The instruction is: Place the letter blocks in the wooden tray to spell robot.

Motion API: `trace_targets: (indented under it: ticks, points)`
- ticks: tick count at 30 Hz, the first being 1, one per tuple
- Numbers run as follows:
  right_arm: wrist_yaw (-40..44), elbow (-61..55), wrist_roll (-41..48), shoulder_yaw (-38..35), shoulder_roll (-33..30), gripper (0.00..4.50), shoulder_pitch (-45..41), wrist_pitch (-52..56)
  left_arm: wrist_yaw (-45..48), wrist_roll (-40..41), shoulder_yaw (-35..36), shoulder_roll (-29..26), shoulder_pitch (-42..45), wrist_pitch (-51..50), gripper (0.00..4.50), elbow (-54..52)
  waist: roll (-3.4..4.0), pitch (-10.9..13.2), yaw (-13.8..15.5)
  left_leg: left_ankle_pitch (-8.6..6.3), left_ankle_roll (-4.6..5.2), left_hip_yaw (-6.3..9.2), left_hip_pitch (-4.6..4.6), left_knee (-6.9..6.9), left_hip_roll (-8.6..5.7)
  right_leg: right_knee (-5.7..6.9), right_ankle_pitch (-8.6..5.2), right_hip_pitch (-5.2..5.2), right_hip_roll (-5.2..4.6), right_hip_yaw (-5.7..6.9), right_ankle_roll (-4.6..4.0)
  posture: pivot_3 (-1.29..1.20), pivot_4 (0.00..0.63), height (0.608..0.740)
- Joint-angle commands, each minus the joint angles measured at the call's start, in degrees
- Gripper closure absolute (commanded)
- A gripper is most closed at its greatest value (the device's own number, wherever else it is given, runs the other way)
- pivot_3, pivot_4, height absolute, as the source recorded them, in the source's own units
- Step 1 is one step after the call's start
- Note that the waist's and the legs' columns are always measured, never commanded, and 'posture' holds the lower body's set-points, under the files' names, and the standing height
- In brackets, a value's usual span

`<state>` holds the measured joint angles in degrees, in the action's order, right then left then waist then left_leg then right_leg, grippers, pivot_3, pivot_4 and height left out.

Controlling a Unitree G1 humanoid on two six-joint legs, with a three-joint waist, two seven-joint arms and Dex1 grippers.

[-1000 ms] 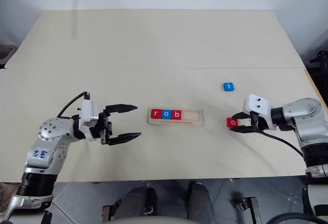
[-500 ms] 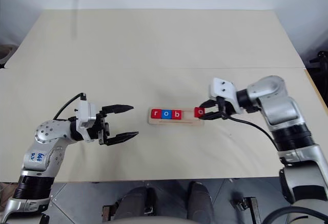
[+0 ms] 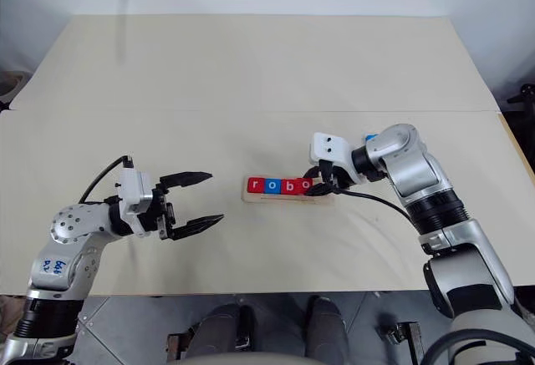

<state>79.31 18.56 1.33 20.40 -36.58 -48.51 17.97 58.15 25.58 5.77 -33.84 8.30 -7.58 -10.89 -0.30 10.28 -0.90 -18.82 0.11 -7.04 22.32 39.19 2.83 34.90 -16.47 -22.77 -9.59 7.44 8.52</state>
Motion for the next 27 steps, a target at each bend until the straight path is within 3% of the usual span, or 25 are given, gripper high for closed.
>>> trace_targets:
  ticks: [1,6,7,16,22,27]
  points:
    - [-0.20,0.17,-0.27,-0.85,-0.06,1.72,-1.04,-1.43,-0.66,1.33,1.13,-0.37,-0.49,-0.02,0.00,-2.85,0.00,0.00,-0.05,0.00,0.00,0.00,0.00,0.00,0.00,0.00,0.00,0.00,0.00,0.00,0.00,0.00,0.150,0.740]
    - [1.60,-2.56,0.96,-2.34,-2.23,0.11,-0.09,0.22,-0.99,1.49,0.89,-0.27,-0.15,-0.03,0.00,-2.78,0.00,0.00,-0.13,0.00,0.00,0.01,0.00,0.00,0.00,0.00,0.00,0.00,0.00,0.01,0.00,0.00,0.150,0.740]
    - [1.96,-3.43,1.37,-2.77,-2.90,0.01,0.35,0.54,-0.96,1.48,0.78,-0.25,0.00,0.01,0.00,-2.60,0.00,0.00,-0.12,0.00,0.00,0.01,0.01,-0.01,0.00,-0.01,0.00,0.00,0.00,0.00,0.00,0.00,0.150,0.740]
    - [-1.91,-9.14,5.12,-9.64,-6.18,0.01,6.18,5.08,-0.75,1.52,-0.18,0.14,1.30,-0.15,0.00,-1.80,0.00,0.00,-0.42,0.00,0.00,0.02,0.01,-0.02,0.00,-0.01,0.00,0.00,0.00,0.01,0.00,0.00,0.150,0.740]
    - [-12.79,-14.16,10.28,-24.66,-7.53,0.01,19.11,5.43,-0.83,1.85,0.31,-0.03,0.47,-0.43,0.00,-1.50,-0.01,0.00,0.62,0.00,0.00,0.00,0.02,-0.04,-0.01,-0.08,0.00,0.02,0.00,0.02,0.00,0.00,0.150,0.740]
    - [-22.30,-24.00,13.96,-40.70,-3.19,0.01,40.83,-1.75,-0.96,2.39,-0.07,0.87,2.23,-1.43,0.00,1.53,-0.01,0.00,1.83,-0.01,-0.01,0.06,0.00,-0.07,0.00,-0.07,0.00,0.06,0.00,0.09,-0.01,0.00,0.150,0.740]
